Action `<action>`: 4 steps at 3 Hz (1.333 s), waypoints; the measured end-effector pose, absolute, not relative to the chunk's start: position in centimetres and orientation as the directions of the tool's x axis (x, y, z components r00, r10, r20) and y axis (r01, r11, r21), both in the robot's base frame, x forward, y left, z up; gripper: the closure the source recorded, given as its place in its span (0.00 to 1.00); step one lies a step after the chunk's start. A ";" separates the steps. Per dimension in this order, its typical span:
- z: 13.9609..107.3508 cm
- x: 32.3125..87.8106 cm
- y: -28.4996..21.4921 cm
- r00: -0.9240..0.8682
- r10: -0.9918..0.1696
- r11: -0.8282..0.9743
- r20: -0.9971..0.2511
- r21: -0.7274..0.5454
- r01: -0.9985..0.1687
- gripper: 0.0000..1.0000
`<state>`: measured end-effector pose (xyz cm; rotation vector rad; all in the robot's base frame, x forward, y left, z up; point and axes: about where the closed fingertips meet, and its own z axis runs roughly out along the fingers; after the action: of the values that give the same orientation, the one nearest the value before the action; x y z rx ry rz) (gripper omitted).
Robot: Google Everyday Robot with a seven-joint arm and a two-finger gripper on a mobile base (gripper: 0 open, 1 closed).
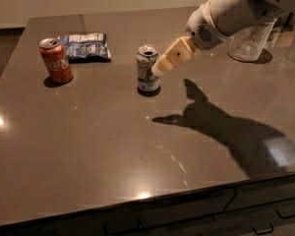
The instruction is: Knock 7up can over
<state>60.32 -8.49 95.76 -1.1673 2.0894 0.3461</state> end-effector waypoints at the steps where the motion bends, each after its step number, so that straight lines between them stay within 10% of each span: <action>1: 94.7 61.6 -6.1 -0.338 -0.622 0.547 -0.706 -0.083 -0.833 0.00; 3: 93.0 63.1 -3.1 -0.319 -0.609 0.526 -0.726 -0.068 -0.848 0.00; 4: 91.9 63.4 -2.0 -0.309 -0.613 0.500 -0.727 -0.055 -0.864 0.26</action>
Offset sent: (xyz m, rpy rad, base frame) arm 0.0329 0.0564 -0.0289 0.0597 0.0047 0.0404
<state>63.44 -2.05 91.92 -1.2078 2.0391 0.4555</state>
